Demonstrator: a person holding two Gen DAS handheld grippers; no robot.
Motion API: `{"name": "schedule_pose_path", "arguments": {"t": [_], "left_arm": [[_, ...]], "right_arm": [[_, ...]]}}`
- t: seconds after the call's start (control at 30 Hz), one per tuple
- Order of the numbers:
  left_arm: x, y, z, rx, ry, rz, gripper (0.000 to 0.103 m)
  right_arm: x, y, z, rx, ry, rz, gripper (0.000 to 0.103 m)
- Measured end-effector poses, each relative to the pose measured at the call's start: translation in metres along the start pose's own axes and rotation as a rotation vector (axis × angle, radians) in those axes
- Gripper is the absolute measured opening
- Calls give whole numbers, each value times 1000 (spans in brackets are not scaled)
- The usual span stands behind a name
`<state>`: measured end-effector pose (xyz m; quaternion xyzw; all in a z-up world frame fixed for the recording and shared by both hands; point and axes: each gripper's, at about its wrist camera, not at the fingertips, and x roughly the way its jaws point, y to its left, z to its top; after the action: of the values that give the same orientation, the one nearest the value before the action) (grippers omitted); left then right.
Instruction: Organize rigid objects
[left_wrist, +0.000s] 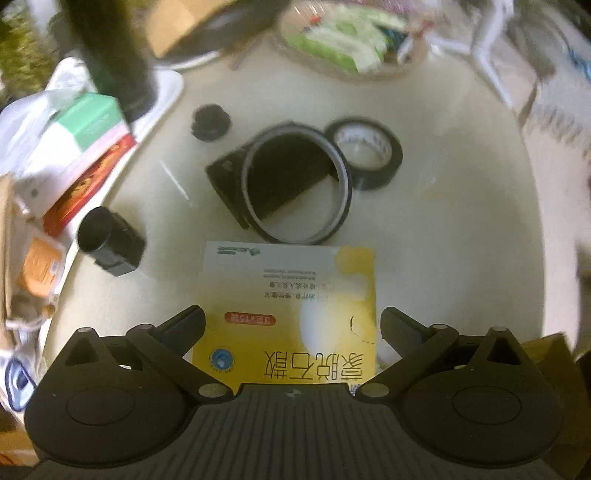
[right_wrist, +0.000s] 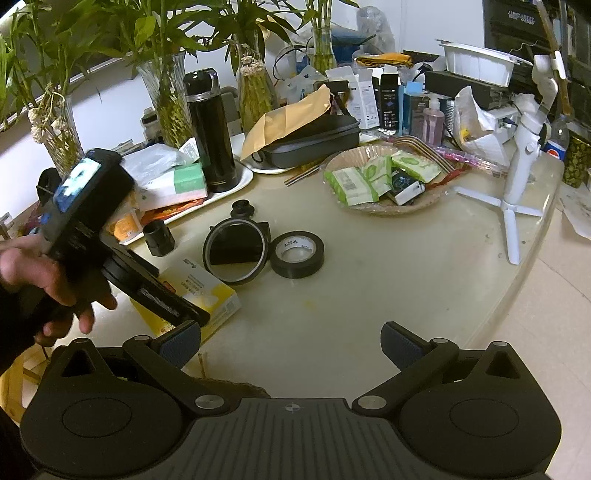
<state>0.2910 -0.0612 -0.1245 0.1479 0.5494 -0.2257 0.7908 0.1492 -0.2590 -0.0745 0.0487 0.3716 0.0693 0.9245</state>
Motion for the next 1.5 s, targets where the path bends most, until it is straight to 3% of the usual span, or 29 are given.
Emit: {"name": "schedule_pose_path", "arguments": {"t": [0.27, 0.33, 0.43, 0.9, 1.2, 1.37, 1.5], "left_arm": [[-39, 56, -30, -343, -115, -162, 103], [-44, 67, -41, -411, -143, -168, 103], [-43, 75, -52, -414, -171, -115, 103], [-43, 81, -58, -370, -195, -121, 103], [-45, 74, -57, -284, -202, -96, 103], [-33, 83, -55, -379, -164, -194, 103], [-20, 97, -62, -568, -76, -288, 102]], "right_arm": [[0, -1, 1, 2, 0, 8, 103], [1, 0, 0, -1, 2, 9, 103], [2, 1, 0, -6, 5, 6, 103], [7, 10, 1, -27, 19, 16, 103], [6, 7, 1, -19, 20, 17, 103], [6, 7, 2, -17, 17, 20, 103], [5, 6, 0, -16, 17, 20, 103]]}}
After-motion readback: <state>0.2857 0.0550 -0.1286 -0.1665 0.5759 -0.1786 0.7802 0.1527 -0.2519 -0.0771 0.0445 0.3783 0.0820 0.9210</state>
